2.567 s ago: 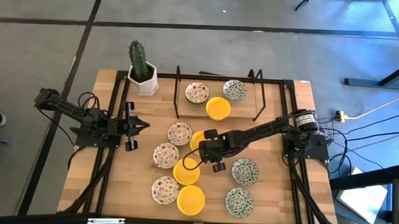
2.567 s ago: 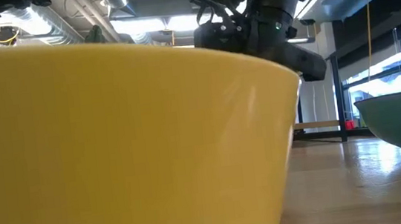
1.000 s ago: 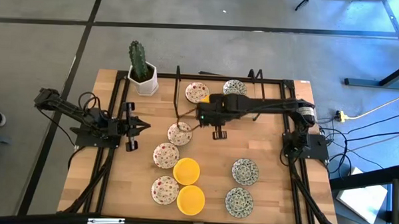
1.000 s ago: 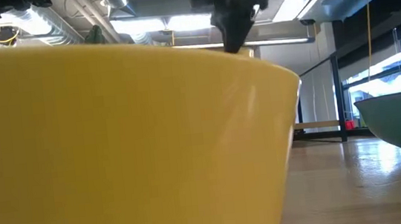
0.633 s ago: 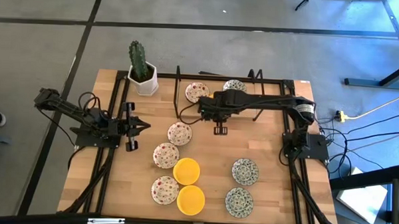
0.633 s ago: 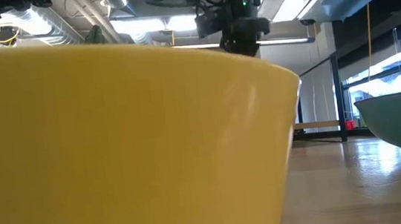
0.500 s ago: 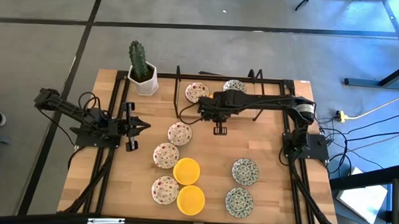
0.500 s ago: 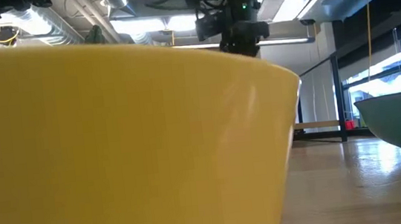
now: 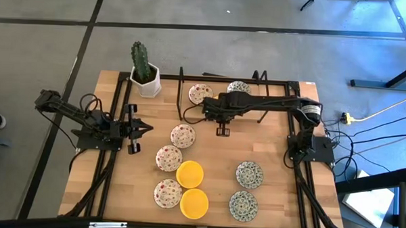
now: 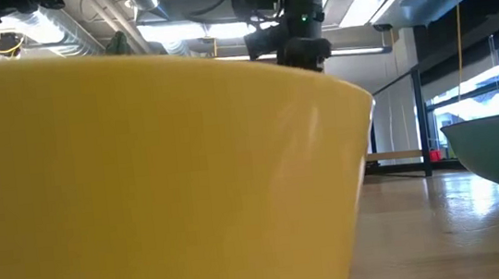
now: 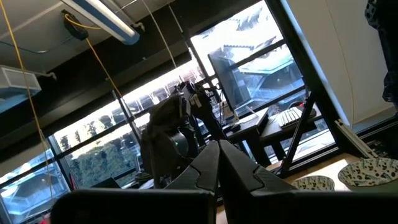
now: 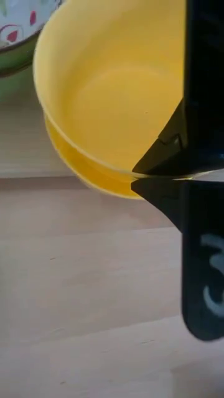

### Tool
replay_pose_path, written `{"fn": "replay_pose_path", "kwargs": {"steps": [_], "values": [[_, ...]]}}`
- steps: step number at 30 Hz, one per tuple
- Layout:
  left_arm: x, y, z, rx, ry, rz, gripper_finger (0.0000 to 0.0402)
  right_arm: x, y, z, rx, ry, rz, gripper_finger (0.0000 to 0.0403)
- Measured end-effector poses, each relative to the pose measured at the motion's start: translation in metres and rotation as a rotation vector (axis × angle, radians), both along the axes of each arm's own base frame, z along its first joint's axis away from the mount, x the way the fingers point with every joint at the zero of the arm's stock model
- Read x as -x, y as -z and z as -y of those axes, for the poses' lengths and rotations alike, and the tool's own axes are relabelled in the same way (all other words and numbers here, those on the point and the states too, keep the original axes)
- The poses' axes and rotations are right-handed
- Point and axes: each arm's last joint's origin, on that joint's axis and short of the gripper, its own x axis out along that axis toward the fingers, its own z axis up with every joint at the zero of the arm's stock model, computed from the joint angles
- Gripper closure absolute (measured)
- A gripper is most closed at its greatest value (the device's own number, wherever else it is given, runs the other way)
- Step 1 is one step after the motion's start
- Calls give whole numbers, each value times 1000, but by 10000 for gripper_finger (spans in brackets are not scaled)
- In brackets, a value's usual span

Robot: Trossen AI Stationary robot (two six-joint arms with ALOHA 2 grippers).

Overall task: Pick & Place Mini bowls
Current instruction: Stack the yellow bowl on the yellow bowl on the shelf

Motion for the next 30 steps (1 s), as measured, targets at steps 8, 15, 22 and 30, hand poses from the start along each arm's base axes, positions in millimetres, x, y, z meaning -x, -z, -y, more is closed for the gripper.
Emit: {"fn": "replay_pose_path", "kwargs": {"steps": [8, 15, 22, 30], "values": [[0, 0, 0, 0, 0, 0, 398, 6, 12, 1, 3, 2, 49, 400], [0, 0, 0, 0, 0, 1, 398, 5, 19, 4, 1, 27, 73, 393], [0, 0, 0, 0, 0, 1, 398, 6, 20, 5, -6, 54, 74, 384], [0, 0, 0, 0, 0, 1, 398, 7, 20, 5, -8, 62, 68, 344]]}}
